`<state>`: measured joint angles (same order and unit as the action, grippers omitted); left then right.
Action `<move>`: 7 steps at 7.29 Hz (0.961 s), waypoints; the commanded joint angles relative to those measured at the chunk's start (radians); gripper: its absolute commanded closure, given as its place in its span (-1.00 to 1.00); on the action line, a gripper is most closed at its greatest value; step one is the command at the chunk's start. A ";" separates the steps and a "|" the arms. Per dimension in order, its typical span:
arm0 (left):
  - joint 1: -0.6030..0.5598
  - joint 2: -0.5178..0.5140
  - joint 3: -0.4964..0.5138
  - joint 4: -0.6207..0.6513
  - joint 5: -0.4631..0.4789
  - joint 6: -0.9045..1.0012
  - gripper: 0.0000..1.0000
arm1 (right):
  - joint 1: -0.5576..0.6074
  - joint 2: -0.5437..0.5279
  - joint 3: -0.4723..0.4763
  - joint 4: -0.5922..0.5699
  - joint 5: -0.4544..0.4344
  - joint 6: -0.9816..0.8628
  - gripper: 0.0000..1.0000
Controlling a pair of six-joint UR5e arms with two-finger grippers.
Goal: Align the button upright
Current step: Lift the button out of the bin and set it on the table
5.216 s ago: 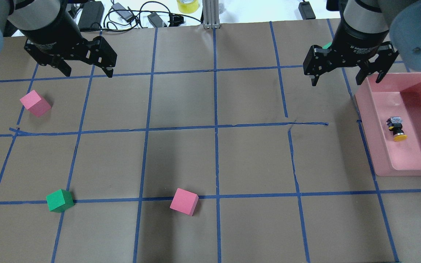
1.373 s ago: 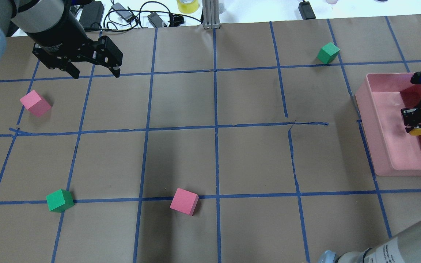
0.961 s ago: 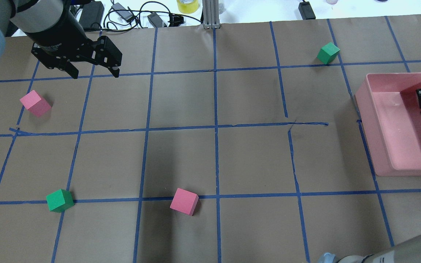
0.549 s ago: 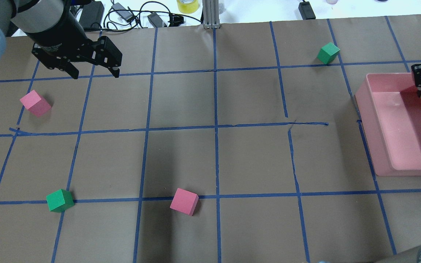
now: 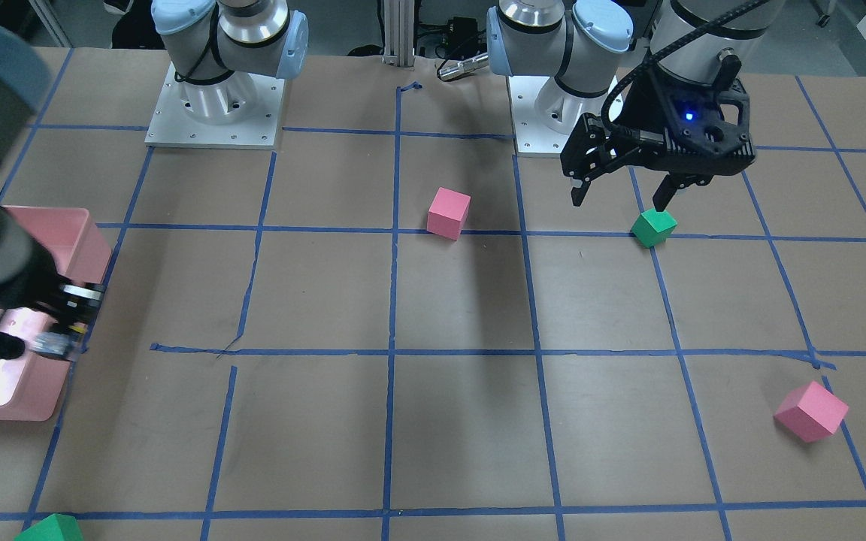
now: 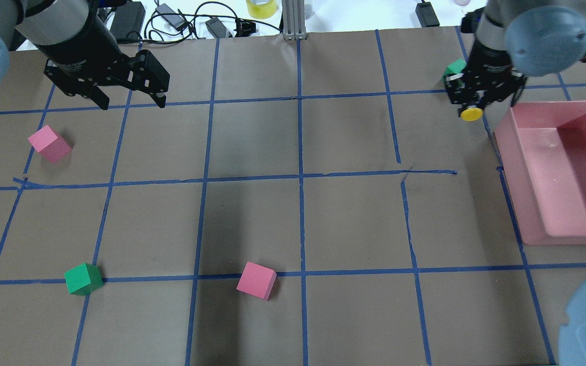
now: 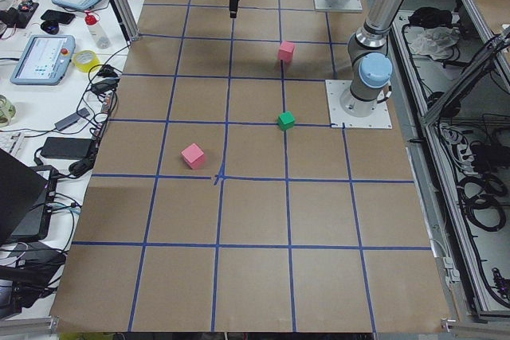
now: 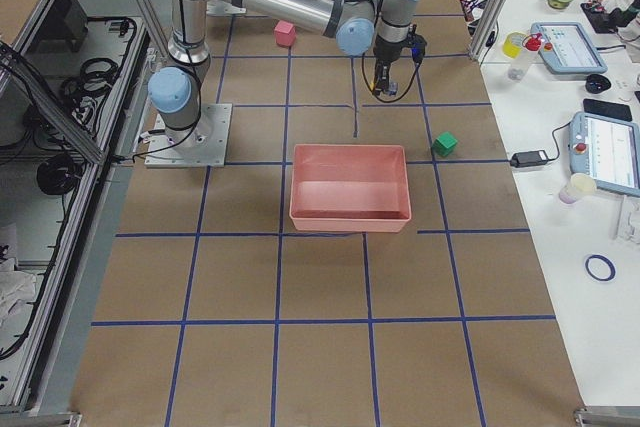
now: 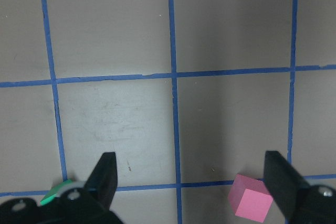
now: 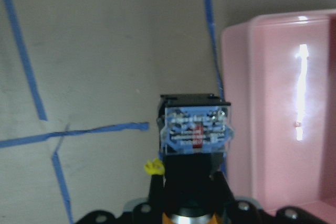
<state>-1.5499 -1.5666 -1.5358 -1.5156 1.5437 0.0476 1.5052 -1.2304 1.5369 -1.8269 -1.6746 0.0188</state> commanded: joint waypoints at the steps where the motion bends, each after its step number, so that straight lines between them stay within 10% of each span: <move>1: -0.001 -0.001 0.000 0.000 0.001 0.000 -1.00 | 0.200 0.154 -0.050 -0.176 0.018 0.107 1.00; 7: 0.001 -0.001 -0.001 0.000 -0.010 0.017 -1.00 | 0.428 0.426 -0.276 -0.242 0.168 0.409 1.00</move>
<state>-1.5494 -1.5680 -1.5370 -1.5156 1.5402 0.0549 1.9109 -0.8340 1.2724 -2.0517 -1.5248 0.4074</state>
